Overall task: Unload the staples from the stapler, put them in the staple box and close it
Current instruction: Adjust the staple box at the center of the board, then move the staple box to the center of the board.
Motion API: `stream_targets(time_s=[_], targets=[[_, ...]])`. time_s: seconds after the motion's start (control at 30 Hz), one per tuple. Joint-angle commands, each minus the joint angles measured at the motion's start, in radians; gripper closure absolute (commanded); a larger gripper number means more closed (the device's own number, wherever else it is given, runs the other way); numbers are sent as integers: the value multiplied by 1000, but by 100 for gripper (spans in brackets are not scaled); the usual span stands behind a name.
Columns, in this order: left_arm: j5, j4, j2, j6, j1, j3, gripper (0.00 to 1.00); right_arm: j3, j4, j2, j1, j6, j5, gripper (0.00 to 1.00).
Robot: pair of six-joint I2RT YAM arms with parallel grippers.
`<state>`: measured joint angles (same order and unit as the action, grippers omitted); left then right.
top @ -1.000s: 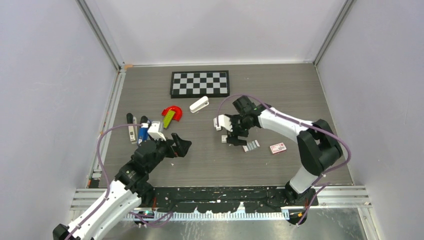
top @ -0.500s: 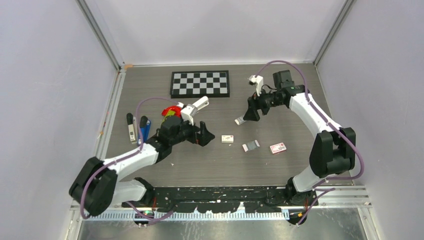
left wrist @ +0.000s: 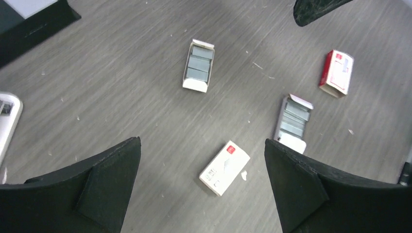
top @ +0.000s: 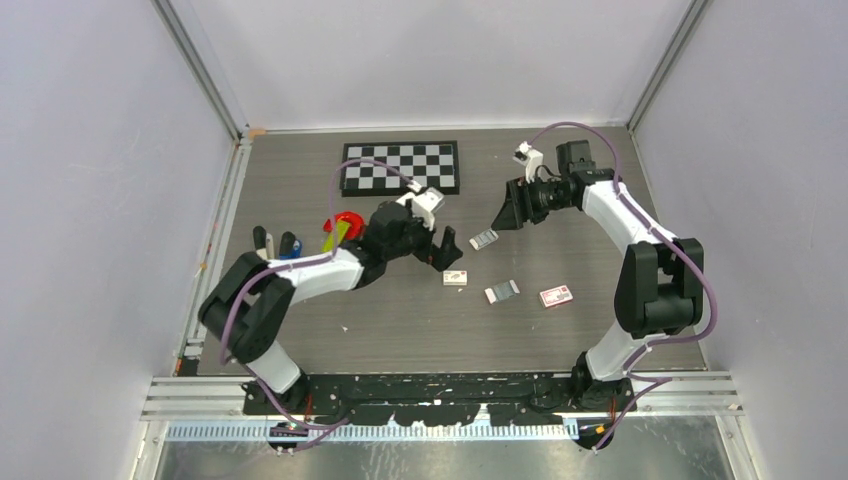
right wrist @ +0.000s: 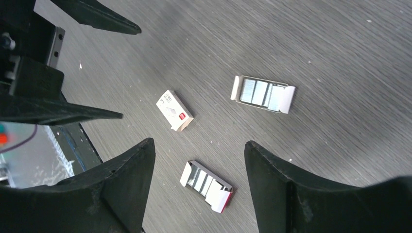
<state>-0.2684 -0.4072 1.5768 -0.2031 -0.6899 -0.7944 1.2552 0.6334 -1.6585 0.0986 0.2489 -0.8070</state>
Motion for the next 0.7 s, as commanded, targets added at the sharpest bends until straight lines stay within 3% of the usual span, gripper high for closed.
stream_targets(time_s=[0.0, 0.2, 0.43, 0.67], targets=[[61, 89, 118, 146, -43, -167, 0, 35, -54, -5, -41, -80, 8, 31], [75, 206, 307, 303, -104, -370, 0, 29, -69, -2, -73, -103, 15, 34], [64, 375, 478, 330, -113, -605, 1, 32, -72, -12, -85, -111, 19, 40], [137, 499, 579, 347, -120, -757, 11, 31, -71, -12, -85, -112, 11, 40]])
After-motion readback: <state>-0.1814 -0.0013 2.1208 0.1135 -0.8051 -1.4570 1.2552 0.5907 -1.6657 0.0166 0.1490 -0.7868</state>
